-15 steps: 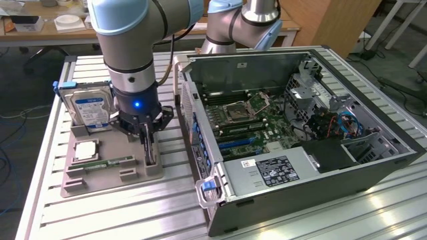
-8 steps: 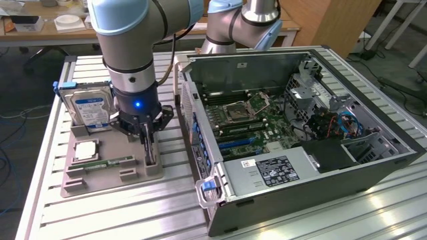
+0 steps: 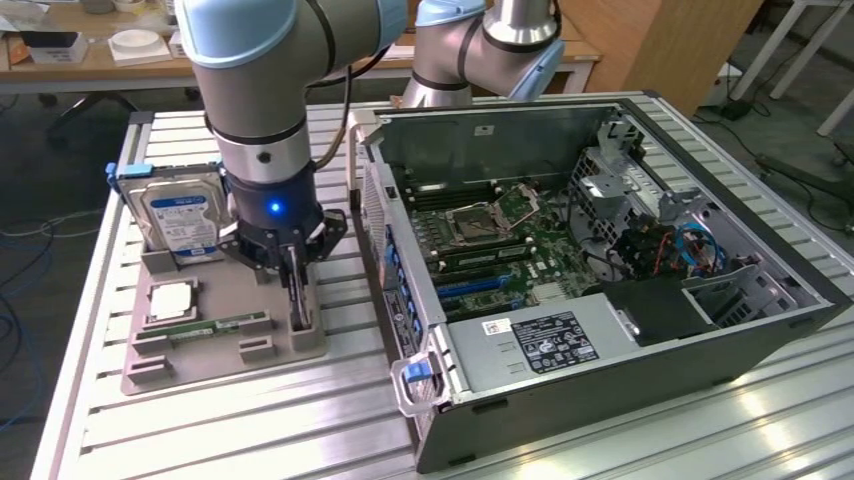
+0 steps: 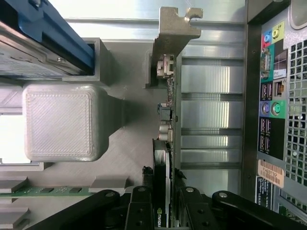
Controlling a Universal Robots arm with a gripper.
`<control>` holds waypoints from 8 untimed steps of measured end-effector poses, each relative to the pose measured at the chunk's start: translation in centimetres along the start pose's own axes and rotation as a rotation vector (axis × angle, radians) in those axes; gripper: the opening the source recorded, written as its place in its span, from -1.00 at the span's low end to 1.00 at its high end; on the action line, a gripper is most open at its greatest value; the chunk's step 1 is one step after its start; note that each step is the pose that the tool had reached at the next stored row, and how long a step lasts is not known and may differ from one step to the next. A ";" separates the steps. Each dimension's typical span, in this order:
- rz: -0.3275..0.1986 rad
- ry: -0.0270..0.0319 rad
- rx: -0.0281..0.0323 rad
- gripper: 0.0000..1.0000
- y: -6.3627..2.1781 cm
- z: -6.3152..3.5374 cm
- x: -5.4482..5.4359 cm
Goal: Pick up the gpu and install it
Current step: 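Pick up the gpu and move the gpu toward the slot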
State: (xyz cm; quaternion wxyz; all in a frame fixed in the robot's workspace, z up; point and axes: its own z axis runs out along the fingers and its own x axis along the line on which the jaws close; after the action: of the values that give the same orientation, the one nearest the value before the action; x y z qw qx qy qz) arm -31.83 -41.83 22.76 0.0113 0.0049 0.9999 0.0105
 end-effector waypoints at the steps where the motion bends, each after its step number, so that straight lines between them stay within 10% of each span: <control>1: 0.000 -0.0001 -0.0001 -0.47 0.00 -0.03 0.0; 8: 0.000 0.0000 0.0000 -0.47 0.01 -0.56 0.0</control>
State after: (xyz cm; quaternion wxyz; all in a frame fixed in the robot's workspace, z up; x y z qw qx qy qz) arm -31.83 -41.83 23.32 0.0113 0.0050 0.9999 0.0105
